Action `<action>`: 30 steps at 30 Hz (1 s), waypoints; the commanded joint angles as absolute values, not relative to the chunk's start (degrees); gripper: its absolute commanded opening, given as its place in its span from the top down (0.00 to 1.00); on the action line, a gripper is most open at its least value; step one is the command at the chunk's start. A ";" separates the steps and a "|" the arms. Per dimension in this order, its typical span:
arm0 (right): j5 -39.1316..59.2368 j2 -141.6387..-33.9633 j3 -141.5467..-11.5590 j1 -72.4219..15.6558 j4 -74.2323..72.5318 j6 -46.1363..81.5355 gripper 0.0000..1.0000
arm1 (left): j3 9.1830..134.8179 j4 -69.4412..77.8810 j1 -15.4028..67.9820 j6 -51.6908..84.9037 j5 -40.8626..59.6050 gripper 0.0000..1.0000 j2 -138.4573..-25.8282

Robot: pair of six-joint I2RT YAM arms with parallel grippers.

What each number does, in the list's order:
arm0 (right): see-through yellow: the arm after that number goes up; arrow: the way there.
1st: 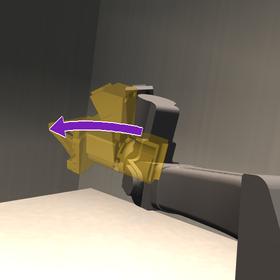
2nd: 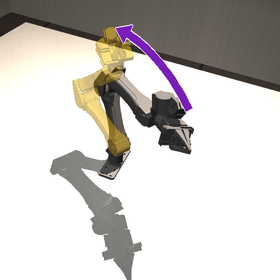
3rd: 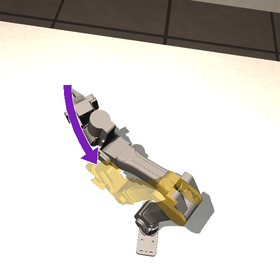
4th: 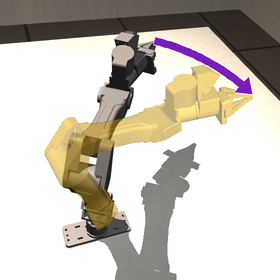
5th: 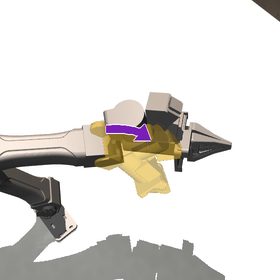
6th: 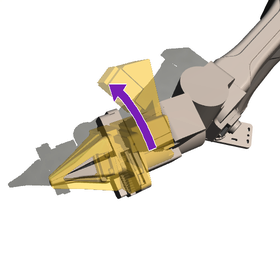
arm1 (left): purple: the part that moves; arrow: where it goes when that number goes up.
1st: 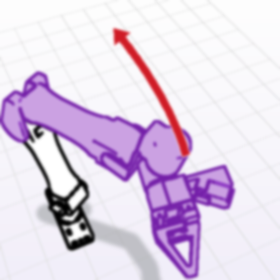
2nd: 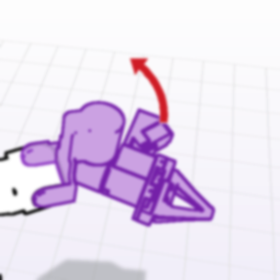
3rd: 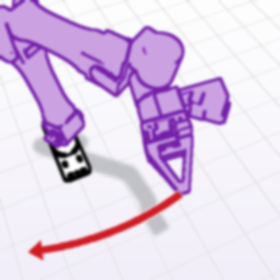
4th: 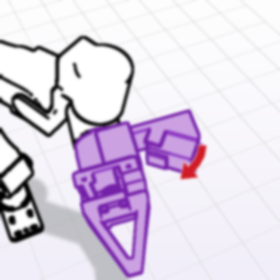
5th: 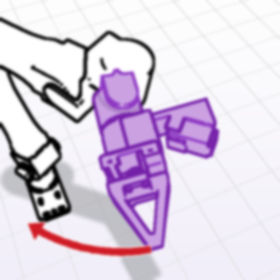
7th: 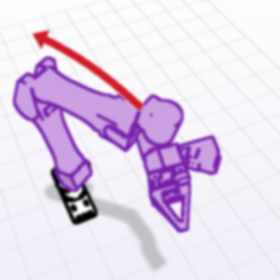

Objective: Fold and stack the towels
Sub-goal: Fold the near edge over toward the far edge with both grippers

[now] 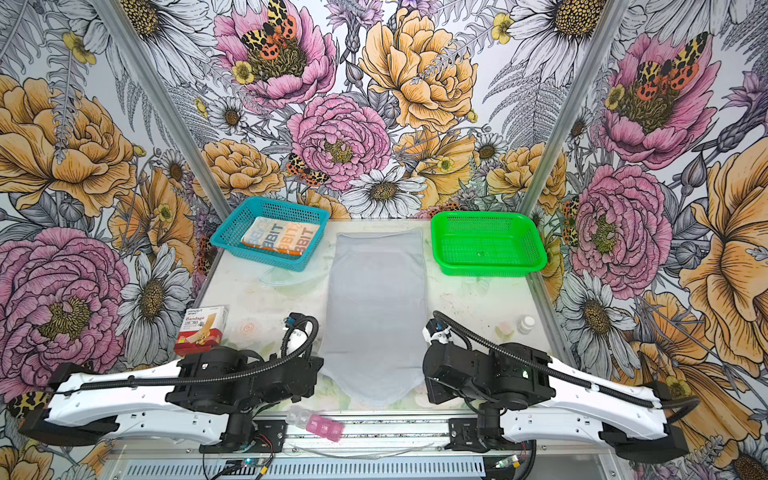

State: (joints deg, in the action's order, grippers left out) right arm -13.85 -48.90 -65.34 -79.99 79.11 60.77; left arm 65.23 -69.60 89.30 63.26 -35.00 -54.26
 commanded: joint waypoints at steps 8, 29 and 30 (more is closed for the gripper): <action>-26.34 -50.33 -69.28 -90.35 90.87 72.22 1.00 | 67.19 -74.27 91.60 65.17 -45.93 1.00 -53.34; -35.21 -49.04 -72.39 -94.33 90.48 73.99 1.00 | 66.47 -74.78 94.35 65.26 -47.80 1.00 -52.76; -34.74 -48.86 -72.49 -91.55 88.76 70.21 1.00 | 66.61 -74.04 91.37 62.20 -46.21 1.00 -52.52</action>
